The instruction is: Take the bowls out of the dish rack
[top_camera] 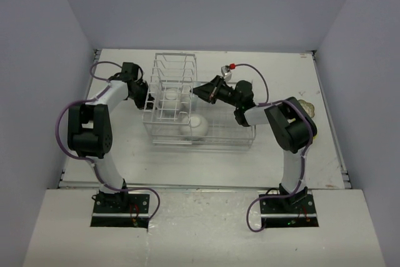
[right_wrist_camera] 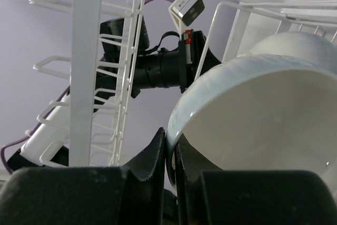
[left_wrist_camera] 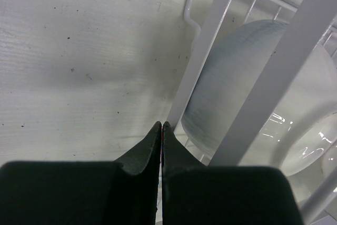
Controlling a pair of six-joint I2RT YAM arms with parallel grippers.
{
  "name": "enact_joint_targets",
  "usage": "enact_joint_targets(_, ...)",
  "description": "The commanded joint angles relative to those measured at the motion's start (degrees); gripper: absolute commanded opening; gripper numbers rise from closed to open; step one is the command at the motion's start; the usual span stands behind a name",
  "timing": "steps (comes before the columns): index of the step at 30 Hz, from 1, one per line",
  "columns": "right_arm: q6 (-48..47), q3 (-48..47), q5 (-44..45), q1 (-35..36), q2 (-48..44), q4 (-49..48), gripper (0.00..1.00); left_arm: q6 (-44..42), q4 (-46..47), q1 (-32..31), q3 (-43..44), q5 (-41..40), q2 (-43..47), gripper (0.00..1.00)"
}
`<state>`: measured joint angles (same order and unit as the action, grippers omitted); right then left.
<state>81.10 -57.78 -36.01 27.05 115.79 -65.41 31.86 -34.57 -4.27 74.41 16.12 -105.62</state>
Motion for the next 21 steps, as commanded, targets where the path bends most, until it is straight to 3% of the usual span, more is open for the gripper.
enact_joint_targets(1, 2.8, 0.0, -3.4, -1.6, -5.6, -7.5, 0.0, -1.3, -0.3, -1.6, -0.3, 0.1, -2.7, 0.0)
enact_joint_targets(6, 2.8, 2.8, -3.9, -3.1, -10.0, -5.4, 0.0, -0.8, -0.1, -1.7, 0.1, 0.6, -2.9, 0.0)
enact_joint_targets(11, -0.9, 4.8, -7.4, -5.5, -17.6, 3.4, 0.0, -0.7, 0.5, -1.7, 0.0, 0.1, -2.8, 0.0)
enact_joint_targets(14, -7.4, 4.0, -9.5, -6.4, -23.7, 15.7, 0.0, -0.7, 0.6, -1.6, 0.0, 0.0, -2.7, 0.0)
enact_joint_targets(21, -33.1, -9.9, -9.1, -9.8, -34.2, 61.3, 0.0, 0.0, 1.1, -1.5, 0.3, 0.0, -2.7, 0.0)
